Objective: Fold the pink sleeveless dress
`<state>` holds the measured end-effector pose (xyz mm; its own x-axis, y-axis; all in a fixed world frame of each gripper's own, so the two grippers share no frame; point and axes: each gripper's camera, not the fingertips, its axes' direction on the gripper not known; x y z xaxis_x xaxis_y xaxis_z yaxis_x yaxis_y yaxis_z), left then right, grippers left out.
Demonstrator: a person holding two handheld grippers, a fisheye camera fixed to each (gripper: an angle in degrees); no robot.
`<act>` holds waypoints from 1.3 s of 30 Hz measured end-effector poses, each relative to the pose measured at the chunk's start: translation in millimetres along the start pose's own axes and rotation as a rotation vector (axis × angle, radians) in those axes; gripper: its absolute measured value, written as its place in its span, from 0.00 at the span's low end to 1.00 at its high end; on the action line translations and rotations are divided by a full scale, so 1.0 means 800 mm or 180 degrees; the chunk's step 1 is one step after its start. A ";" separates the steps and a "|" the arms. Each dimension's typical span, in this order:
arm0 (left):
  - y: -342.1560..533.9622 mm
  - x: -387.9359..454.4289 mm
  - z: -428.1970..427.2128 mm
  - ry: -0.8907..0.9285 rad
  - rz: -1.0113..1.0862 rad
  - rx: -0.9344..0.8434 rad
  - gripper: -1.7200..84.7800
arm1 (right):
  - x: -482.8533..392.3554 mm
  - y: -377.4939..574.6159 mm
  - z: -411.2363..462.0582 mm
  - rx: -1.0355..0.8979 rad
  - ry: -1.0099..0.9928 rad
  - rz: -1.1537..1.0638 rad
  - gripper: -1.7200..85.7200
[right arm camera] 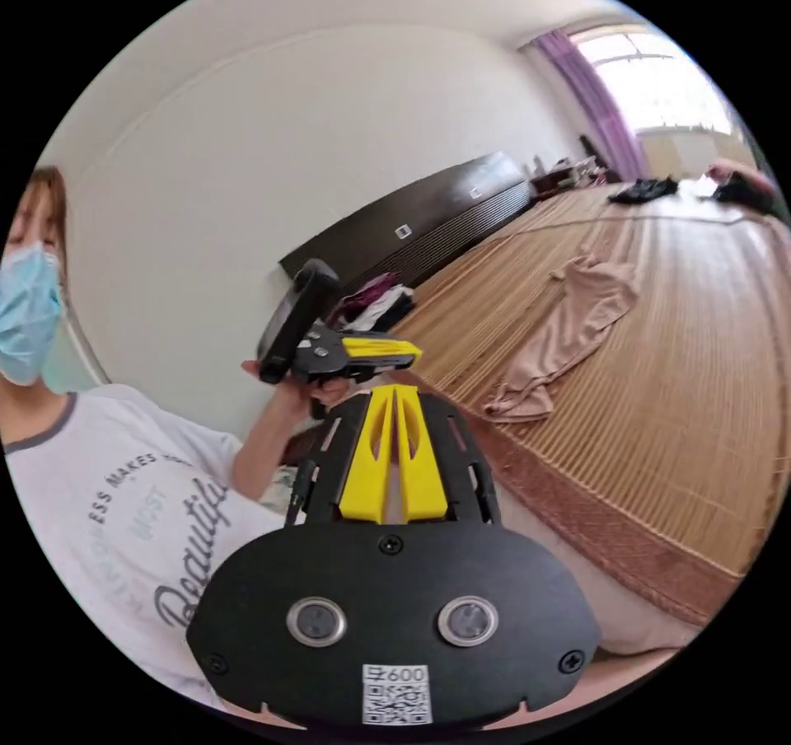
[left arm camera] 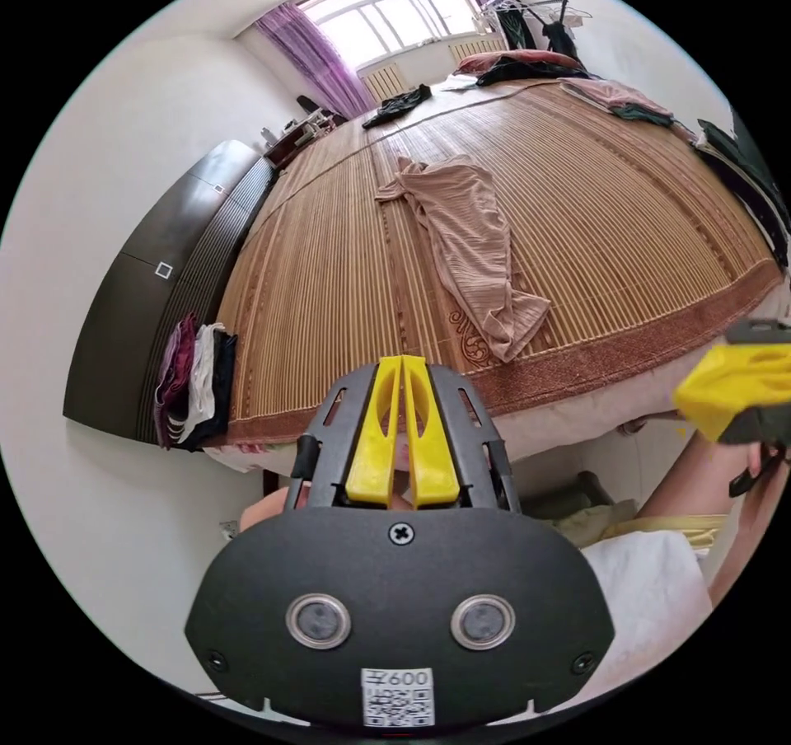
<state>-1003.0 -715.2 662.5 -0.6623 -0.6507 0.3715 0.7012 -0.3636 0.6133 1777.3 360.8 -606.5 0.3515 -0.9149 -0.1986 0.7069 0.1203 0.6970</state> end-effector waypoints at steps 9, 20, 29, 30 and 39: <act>0.109 -0.008 -0.069 0.0964 0.0341 0.1157 0.03 | -0.116 0.052 -0.019 0.1052 0.1733 -0.0375 0.01; 0.224 -0.123 -0.084 0.0776 -0.1070 0.2331 0.03 | -0.058 0.056 -0.009 0.0934 0.1158 0.0047 0.02; 0.177 -0.146 0.064 0.1613 -0.0380 0.1634 0.13 | 0.138 0.011 0.107 0.0030 -0.0586 0.1137 0.19; 0.150 -0.148 0.106 0.2010 -0.0323 0.1274 0.17 | 0.139 0.012 0.102 0.0155 -0.0587 0.1132 0.18; 0.081 -0.113 0.221 0.2025 -0.0194 0.0679 0.07 | 0.137 0.030 0.106 0.0132 -0.0168 0.1138 0.17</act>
<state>-944.3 -561.8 791.8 -0.3686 -0.9229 -0.1112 0.5567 -0.3150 0.7687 1781.1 230.5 -553.1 0.5390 -0.8366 0.0979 0.5192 0.4215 0.7435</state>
